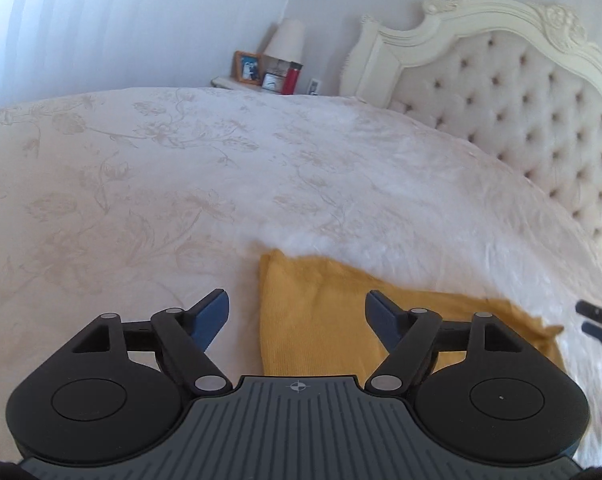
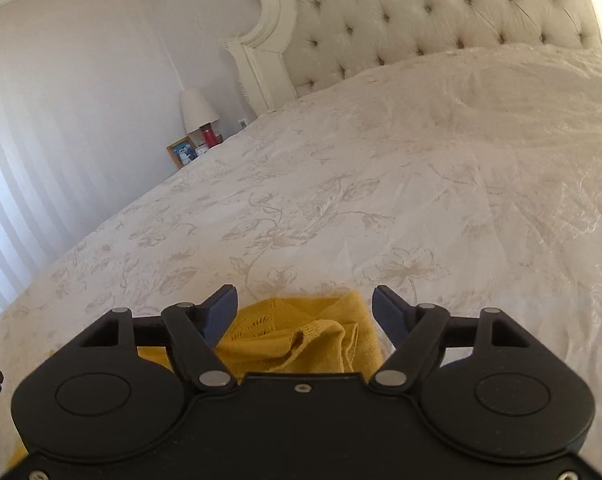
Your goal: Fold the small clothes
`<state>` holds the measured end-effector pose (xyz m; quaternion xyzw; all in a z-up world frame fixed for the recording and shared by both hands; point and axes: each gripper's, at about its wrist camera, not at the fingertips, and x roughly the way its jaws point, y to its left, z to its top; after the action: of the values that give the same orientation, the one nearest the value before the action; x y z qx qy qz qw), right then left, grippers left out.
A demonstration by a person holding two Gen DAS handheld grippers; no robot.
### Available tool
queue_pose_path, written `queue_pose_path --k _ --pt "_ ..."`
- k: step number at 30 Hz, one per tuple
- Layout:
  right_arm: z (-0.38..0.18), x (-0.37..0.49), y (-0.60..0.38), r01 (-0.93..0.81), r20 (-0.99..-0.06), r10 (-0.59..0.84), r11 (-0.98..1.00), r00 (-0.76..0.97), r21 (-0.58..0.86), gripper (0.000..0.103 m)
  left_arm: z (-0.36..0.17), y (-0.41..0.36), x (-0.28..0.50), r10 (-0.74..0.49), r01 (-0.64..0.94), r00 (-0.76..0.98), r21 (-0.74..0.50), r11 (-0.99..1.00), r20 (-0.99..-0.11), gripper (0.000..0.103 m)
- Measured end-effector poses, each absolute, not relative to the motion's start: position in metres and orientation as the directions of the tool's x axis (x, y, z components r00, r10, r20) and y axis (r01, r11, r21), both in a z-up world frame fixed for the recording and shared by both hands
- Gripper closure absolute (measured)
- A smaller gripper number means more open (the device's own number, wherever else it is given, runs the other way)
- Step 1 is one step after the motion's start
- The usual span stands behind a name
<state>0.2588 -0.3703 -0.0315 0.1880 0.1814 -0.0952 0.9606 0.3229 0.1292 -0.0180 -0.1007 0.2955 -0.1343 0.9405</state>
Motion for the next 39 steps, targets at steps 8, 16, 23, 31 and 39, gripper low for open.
queue_pose_path --k 8,16,23,31,39 --pt "-0.036 0.26 -0.311 0.125 -0.485 -0.07 0.989 0.872 0.082 0.025 -0.048 0.113 0.302 -0.349 0.252 0.764 -0.248 0.935 -0.542 0.026" --pt "-0.058 0.294 -0.247 -0.021 -0.532 0.017 1.0 0.847 -0.001 0.024 -0.056 0.108 0.302 -0.371 0.296 0.756 -0.225 0.928 -0.54 0.026" --pt "-0.074 0.337 -0.211 -0.051 -0.582 -0.022 0.993 0.813 -0.109 0.025 -0.061 0.106 0.303 -0.368 0.309 0.753 -0.2 0.93 -0.546 0.025" --pt "-0.079 0.354 -0.294 0.265 -0.627 -0.233 0.963 0.744 -0.043 0.021 -0.058 0.104 0.301 -0.374 0.324 0.752 -0.19 0.927 -0.543 0.024" --pt "-0.057 0.309 -0.342 0.256 -0.573 -0.186 0.966 0.798 0.044 0.065 -0.06 0.103 0.304 -0.38 0.326 0.736 -0.199 0.924 -0.56 0.023"
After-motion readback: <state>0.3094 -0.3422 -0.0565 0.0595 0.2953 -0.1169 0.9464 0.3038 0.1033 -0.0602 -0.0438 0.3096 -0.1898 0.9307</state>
